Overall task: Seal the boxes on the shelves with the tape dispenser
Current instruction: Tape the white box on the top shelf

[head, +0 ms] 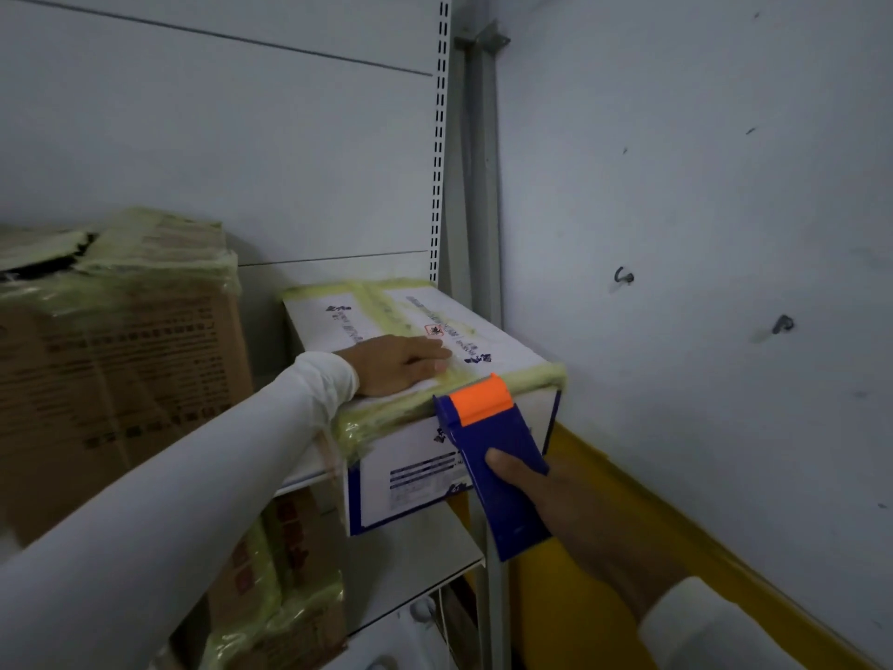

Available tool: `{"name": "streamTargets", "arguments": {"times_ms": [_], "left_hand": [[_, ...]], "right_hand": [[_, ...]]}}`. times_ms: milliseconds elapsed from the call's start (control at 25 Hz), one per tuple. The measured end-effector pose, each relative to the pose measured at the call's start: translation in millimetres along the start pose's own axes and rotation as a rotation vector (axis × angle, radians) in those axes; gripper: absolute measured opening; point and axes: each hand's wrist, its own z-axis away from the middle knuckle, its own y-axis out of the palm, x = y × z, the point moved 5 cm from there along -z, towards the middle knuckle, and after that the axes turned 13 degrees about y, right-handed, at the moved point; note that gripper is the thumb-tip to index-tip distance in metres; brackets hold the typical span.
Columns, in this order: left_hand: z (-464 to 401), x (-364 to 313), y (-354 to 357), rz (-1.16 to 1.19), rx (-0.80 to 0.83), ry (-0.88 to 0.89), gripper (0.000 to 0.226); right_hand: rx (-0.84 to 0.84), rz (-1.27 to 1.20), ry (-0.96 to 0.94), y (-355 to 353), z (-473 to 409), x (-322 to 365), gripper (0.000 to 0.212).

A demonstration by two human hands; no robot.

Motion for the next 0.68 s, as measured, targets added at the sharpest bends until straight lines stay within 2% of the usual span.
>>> {"name": "streamTargets", "arguments": {"times_ms": [240, 480, 680], "left_hand": [[4.5, -12.7, 8.6, 0.080, 0.004, -0.002, 0.048], [2.8, -7.0, 13.0, 0.010, 0.093, -0.064, 0.047], [4.1, -10.3, 9.4, -0.020, 0.110, -0.093, 0.045]], "right_hand": [[0.054, -0.029, -0.031, -1.0, 0.6, -2.9, 0.047], [0.035, -0.041, -0.050, -6.6, 22.3, -8.5, 0.041], [0.042, -0.049, -0.025, -10.6, 40.0, -31.8, 0.049]]}}
